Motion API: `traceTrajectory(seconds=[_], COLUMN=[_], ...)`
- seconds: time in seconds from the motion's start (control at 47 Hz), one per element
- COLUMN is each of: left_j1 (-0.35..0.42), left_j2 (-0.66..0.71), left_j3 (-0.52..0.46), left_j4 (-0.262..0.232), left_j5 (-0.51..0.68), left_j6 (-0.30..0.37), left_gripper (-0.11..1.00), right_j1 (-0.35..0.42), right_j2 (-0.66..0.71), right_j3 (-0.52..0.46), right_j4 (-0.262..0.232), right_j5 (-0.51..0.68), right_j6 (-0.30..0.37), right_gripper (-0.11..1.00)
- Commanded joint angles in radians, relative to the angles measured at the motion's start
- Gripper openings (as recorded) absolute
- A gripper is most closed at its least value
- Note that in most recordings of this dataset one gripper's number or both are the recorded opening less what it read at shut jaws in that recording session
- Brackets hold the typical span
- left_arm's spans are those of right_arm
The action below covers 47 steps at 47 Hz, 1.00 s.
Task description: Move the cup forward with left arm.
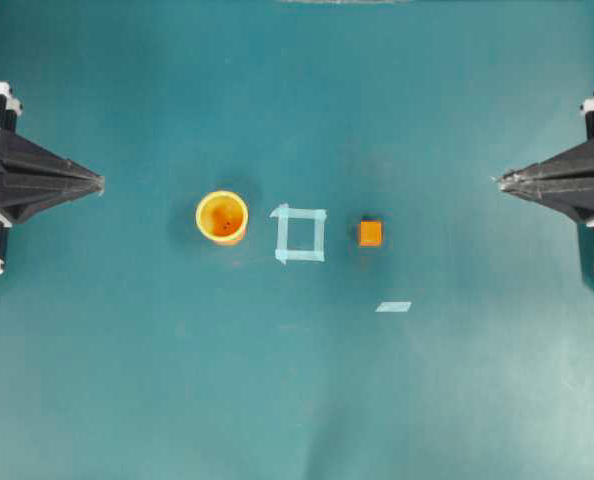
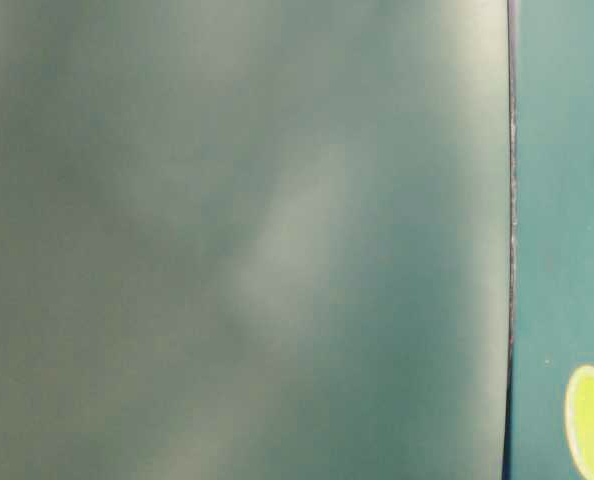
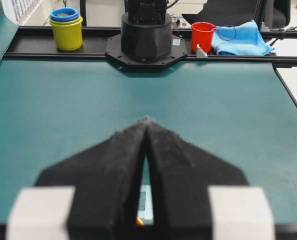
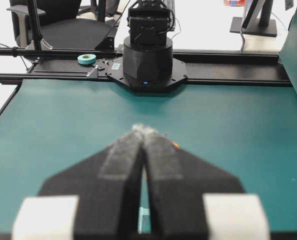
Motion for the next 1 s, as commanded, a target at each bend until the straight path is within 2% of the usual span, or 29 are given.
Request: traceTrajectory(seconds=[0.0,0.234,0.617,0.808,0.979], left_j1=[0.000,0.000,0.012,0.034,0.057], left_j2=[0.000,0.003,0.083,0.146,0.204], left_j3=[-0.009,-0.009,-0.002,-0.002,0.000], left_j4=[0.002,0.003,0.008,0.008,0.008], left_j5=[0.005,0.046,0.061,0.029,0.003], left_j6=[0.006,0.008,0.038,0.049,0.049], left_gripper=[-0.01,0.00,0.02,0.20,0.48], right_j1=[-0.003,-0.003,-0.003,-0.003,-0.003], right_j2=[0.008,0.031,0.034,0.032,0.032], right_j3=[-0.026,-0.066,-0.072,-0.075,-0.075], right_j4=[0.000,-0.002,-0.002,-0.002,-0.002], right_j5=[-0.005,0.078,0.092,0.092,0.092], right_j6=[-0.002,-0.011,-0.011,-0.011,-0.011], right_gripper=[-0.01,0.00,0.00,0.00,0.00])
